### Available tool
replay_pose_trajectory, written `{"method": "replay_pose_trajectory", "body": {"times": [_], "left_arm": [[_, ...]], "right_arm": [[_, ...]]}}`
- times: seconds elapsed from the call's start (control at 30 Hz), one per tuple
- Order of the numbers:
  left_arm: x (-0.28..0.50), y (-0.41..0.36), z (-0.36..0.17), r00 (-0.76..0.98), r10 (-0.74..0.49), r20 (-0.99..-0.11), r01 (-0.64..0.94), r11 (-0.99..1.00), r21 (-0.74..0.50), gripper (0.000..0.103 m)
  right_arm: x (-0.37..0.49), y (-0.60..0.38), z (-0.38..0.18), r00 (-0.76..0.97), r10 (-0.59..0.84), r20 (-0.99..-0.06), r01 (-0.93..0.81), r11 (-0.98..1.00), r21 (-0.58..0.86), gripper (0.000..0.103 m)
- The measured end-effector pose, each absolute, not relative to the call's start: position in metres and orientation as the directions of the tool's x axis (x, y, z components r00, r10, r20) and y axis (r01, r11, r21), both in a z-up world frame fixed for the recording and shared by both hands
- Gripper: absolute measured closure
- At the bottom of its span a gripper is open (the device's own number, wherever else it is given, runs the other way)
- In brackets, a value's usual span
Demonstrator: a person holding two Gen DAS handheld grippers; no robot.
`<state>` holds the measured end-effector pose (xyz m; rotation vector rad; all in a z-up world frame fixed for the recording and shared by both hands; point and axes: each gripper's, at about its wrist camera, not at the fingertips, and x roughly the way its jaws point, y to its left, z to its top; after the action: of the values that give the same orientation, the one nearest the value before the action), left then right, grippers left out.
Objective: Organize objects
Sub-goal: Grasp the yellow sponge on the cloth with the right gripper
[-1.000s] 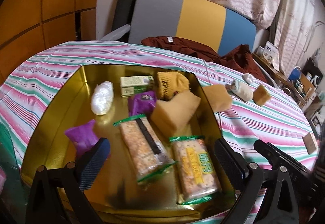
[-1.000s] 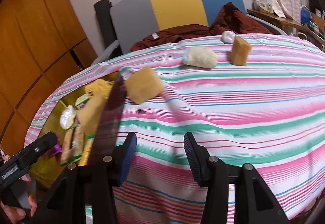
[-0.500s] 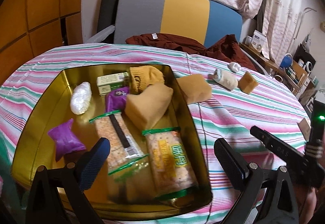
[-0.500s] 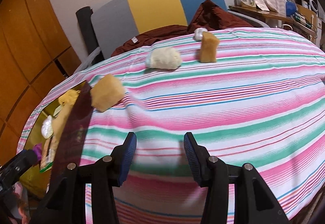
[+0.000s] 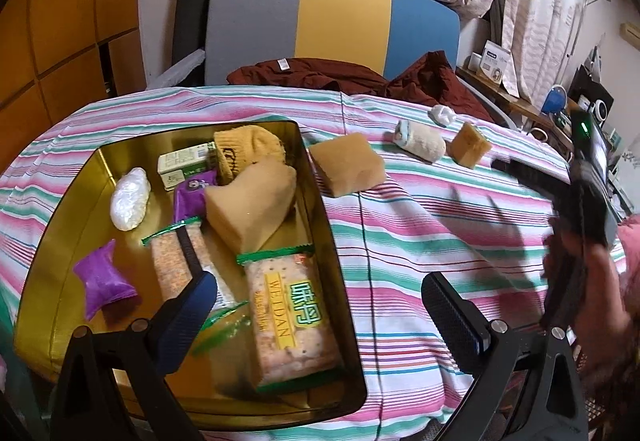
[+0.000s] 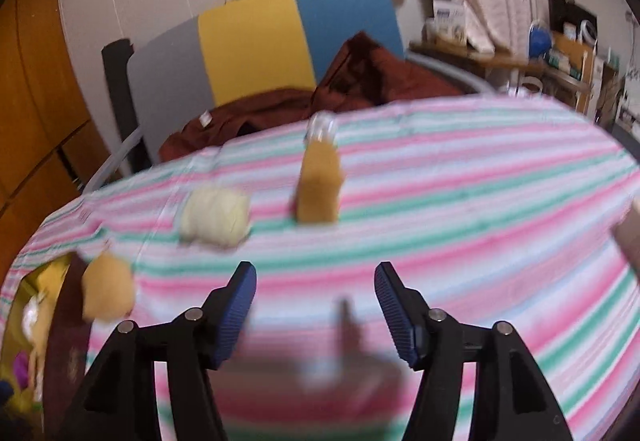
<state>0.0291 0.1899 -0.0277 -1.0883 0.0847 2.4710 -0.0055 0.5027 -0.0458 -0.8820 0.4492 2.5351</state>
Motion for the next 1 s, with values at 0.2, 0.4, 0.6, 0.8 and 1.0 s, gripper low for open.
{"method": "replay_pose_trajectory", "body": {"times": [0.2, 0.4, 0.6, 0.8, 1.0], "left_arm": [[0.031, 0.200, -0.027, -0.584, 0.361, -0.727, -0.437, -0.895, -0.092, 0.000], [0.035, 0.210, -0.028, -0.575, 0.349, -0.740, -0.463, -0.884, -0.057, 0.000], [0.032, 0.223, -0.030, -0.555, 0.357, -0.751, -0.482, -0.874, -0.059, 0.000], [0.031, 0.240, -0.030, -0.532, 0.386, -0.754, -0.505, -0.859, -0.083, 0.000], [0.027, 0.256, -0.028, -0.514, 0.410, -0.753, -0.523, -0.846, -0.104, 0.000]], "right_arm": [[-0.061, 0.532, -0.046, -0.701, 0.290, -0.652, -0.480, -0.867, 0.130, 0.040], [-0.093, 0.555, -0.065, -0.686, 0.245, -0.685, -0.498, -0.844, 0.197, 0.043], [-0.090, 0.563, -0.076, -0.707, 0.192, -0.680, -0.491, -0.826, 0.277, 0.070], [-0.074, 0.556, -0.068, -0.713, 0.255, -0.653, -0.504, -0.834, 0.225, 0.070], [-0.052, 0.552, -0.063, -0.676, 0.307, -0.669, -0.505, -0.855, 0.118, 0.070]]}}
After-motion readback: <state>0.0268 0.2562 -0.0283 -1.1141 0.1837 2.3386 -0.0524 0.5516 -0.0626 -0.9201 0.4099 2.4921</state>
